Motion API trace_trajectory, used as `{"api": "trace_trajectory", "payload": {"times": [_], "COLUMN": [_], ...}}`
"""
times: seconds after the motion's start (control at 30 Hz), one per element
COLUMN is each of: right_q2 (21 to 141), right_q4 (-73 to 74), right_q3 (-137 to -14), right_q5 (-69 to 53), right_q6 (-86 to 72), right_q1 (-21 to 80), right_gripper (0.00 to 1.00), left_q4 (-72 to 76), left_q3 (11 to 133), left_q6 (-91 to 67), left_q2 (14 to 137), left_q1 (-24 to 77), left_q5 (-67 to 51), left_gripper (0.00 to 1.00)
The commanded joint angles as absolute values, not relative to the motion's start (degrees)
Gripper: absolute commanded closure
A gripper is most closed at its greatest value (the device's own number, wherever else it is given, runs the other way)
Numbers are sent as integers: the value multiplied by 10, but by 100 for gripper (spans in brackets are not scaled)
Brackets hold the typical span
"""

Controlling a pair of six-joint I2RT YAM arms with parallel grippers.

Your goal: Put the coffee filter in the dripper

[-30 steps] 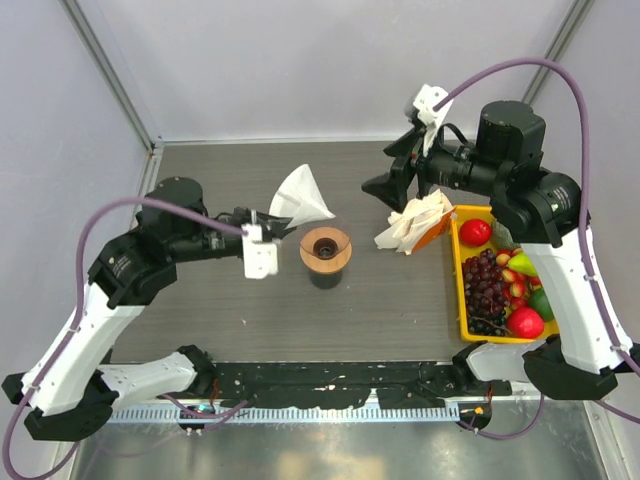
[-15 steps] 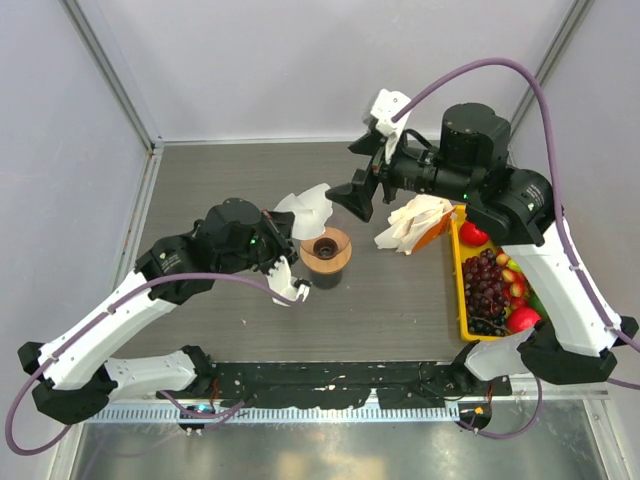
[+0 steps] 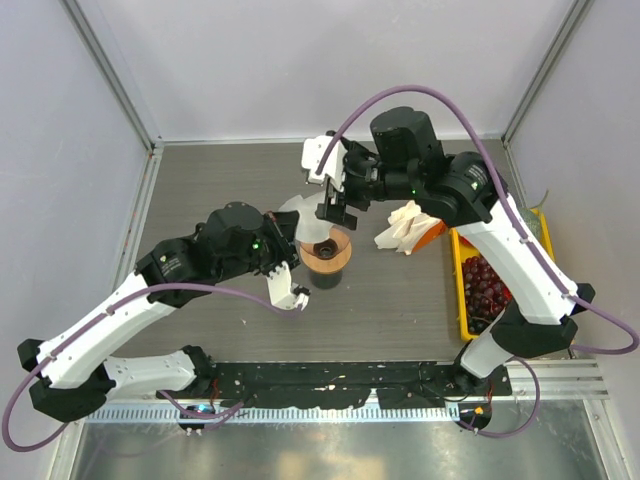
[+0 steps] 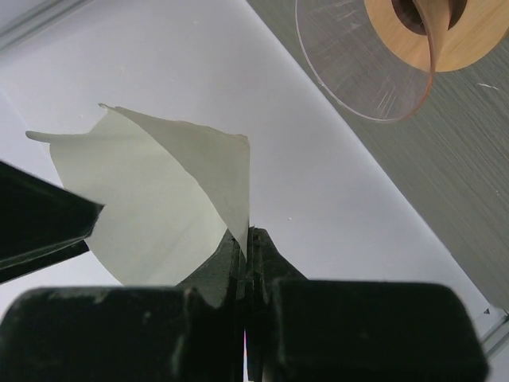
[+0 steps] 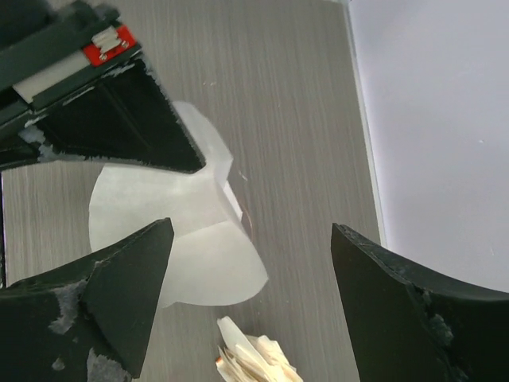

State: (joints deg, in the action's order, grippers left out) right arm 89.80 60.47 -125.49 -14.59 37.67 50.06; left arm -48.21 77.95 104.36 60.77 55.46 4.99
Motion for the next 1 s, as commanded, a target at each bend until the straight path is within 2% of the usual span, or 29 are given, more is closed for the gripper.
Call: {"api": "trace_trajectory", "payload": {"times": [0.0,0.23,0.33,0.37,0.4,0.47,0.6,0.67,0.7,0.77,0.97], "right_q2": [898,917,912,911,909,903,885,877,875,875,927], "right_q4": [637,641,638,632,628,613,612,629,634,639,678], "right_q3": [-1279,-1276,-1273,-1270,-1269,-1265,-1259,-1254,-1246,-1240,-1285], "right_q5": [-142,-94,-82,-70,-64,-46,-69,-111,-118,-127,-115], "right_q6": [431,448,443,439,431,417,410,415,410,406,410], "right_q1": [516,519,518,519,518,518,518,519,519,518,519], "right_gripper": [16,39,65,71,84,95,94,61,39,27,27], "left_q4": [-459,-452,-452,-453,-452,-450,-446,-443,-441,-439,-425], "left_q3": [793,798,794,793,792,791,789,789,788,787,785], "left_q6": [1062,1063,1066,1065,1065,1066,1068,1070,1071,1077,1081], "left_q2": [598,599,598,598,597,596,598,597,597,596,597], "left_q1": [562,573,576,576,577,578,579,580,581,581,591], "left_q5": [56,56,55,55,55,55,54,54,54,54,54], "left_gripper": [97,97,98,98,97,97,98,98,98,98,95]}}
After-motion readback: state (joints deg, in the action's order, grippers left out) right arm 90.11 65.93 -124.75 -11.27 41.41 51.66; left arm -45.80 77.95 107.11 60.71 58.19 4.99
